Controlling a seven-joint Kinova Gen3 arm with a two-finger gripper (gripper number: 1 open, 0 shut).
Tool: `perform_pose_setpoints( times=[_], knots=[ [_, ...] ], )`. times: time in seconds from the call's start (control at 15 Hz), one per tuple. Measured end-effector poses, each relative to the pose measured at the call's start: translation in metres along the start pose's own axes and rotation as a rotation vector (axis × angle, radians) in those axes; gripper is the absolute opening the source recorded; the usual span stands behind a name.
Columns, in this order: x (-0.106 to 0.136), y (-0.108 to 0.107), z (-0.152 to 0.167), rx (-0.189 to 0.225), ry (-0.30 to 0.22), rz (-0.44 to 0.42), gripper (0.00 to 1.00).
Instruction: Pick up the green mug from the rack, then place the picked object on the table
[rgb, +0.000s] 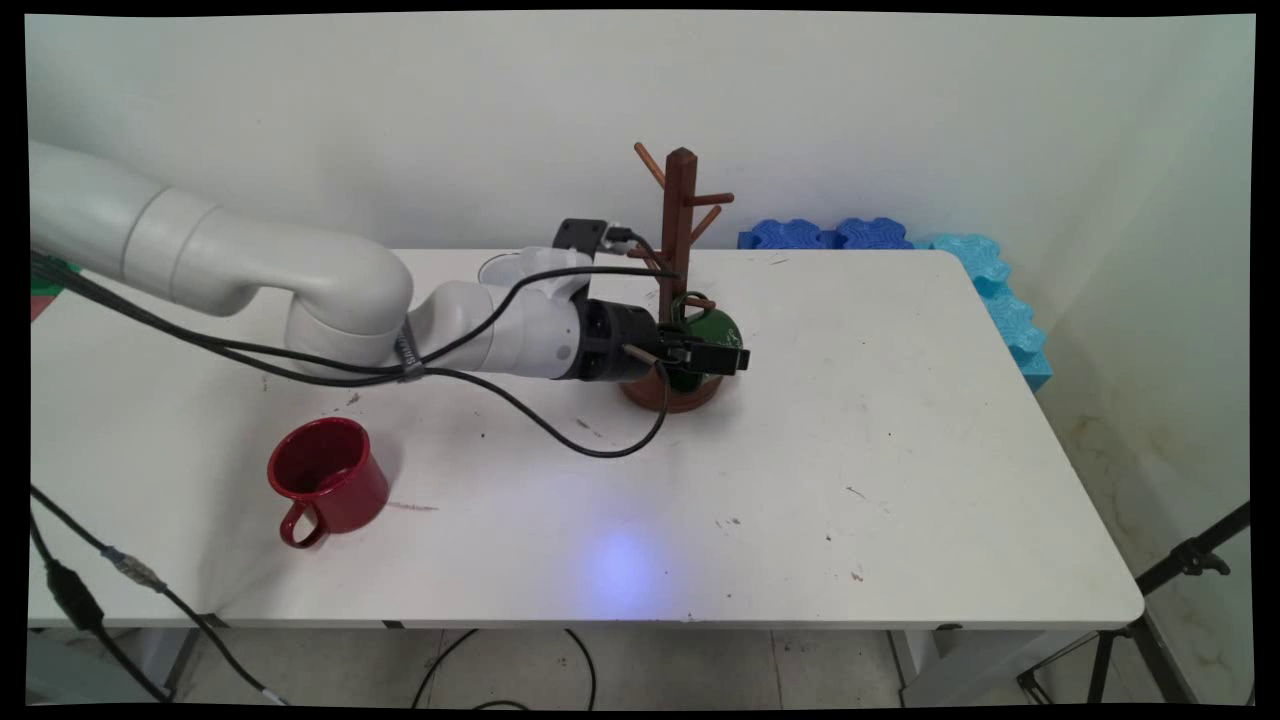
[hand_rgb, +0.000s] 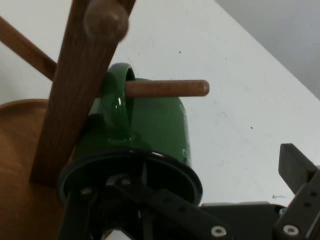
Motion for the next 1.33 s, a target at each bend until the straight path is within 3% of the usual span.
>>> perform_pose_setpoints(
  times=[0.33, 0.4, 0.93, 1.33],
  knots=[
    [0.000, -0.001, 0.012, 0.005, -0.003, -0.012, 1.00],
    [0.000, -0.001, 0.014, 0.004, -0.004, -0.011, 0.00],
    [0.002, 0.001, 0.019, -0.008, -0.003, 0.009, 0.00],
    [0.006, 0.013, 0.010, -0.042, 0.003, 0.025, 0.00]
  ],
)
